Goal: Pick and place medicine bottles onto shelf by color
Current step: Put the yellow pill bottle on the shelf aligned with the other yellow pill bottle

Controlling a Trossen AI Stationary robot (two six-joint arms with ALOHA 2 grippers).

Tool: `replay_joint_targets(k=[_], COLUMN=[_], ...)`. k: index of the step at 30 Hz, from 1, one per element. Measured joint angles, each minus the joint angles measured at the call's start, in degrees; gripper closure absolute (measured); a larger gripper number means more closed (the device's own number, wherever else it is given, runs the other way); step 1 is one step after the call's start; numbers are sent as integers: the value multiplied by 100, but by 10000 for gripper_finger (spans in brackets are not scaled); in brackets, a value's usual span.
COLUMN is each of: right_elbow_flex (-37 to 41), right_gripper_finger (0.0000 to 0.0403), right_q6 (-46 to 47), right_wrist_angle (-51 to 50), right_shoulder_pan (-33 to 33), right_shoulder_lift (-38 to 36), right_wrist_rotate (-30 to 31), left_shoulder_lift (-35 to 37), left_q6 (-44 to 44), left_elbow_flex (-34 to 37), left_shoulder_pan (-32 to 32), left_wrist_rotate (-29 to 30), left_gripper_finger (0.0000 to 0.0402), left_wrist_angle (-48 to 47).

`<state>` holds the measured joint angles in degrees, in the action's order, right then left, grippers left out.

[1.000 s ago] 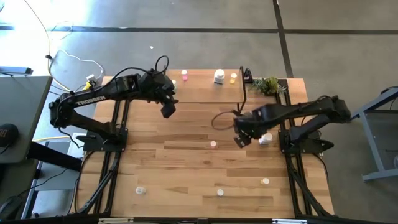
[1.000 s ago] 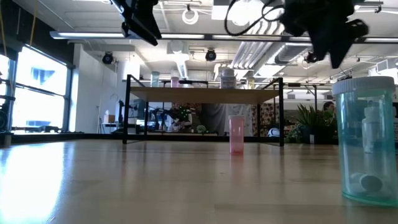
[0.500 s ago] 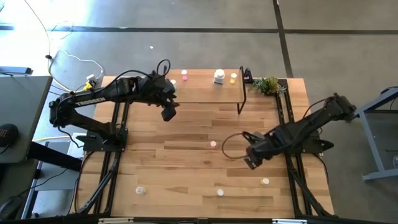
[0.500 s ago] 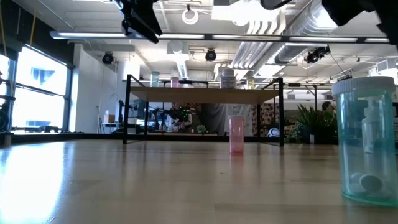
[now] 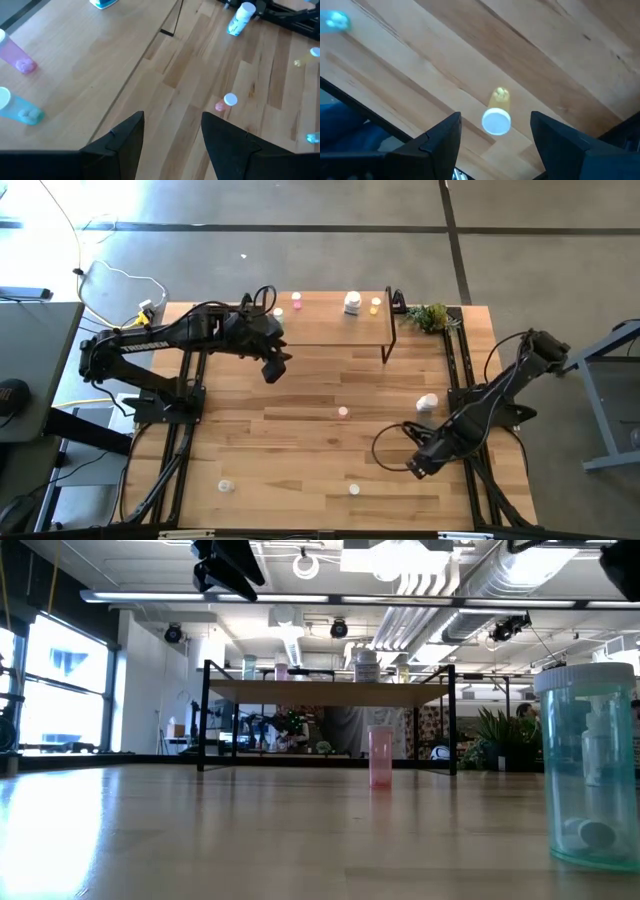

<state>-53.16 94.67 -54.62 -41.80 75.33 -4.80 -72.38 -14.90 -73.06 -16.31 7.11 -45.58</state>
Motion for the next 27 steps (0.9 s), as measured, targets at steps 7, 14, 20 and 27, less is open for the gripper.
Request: replay_joint_targets(k=[7, 14, 20, 27], right_elbow_flex=[158, 159, 159, 159], right_gripper_finger=[174, 174, 177, 208], right_q6=[260, 252, 240, 282], right_wrist_angle=[175, 335, 620, 624], right_shoulder_pan=[-365, -601, -780, -831], right_shoulder_lift=[12, 341, 654, 895], right_wrist_rotate=[109, 278, 273, 273], left_shoulder_lift=[0, 0, -2, -2], left_q6=[-210, -439, -467, -467], left_elbow_flex=[0, 0, 0, 0], left_shoulder_pan=[146, 185, 185, 185], left_wrist_rotate=[98, 260, 276, 406], left_gripper_finger=[215, 215, 215, 215], left_wrist_angle=[2, 2, 2, 2])
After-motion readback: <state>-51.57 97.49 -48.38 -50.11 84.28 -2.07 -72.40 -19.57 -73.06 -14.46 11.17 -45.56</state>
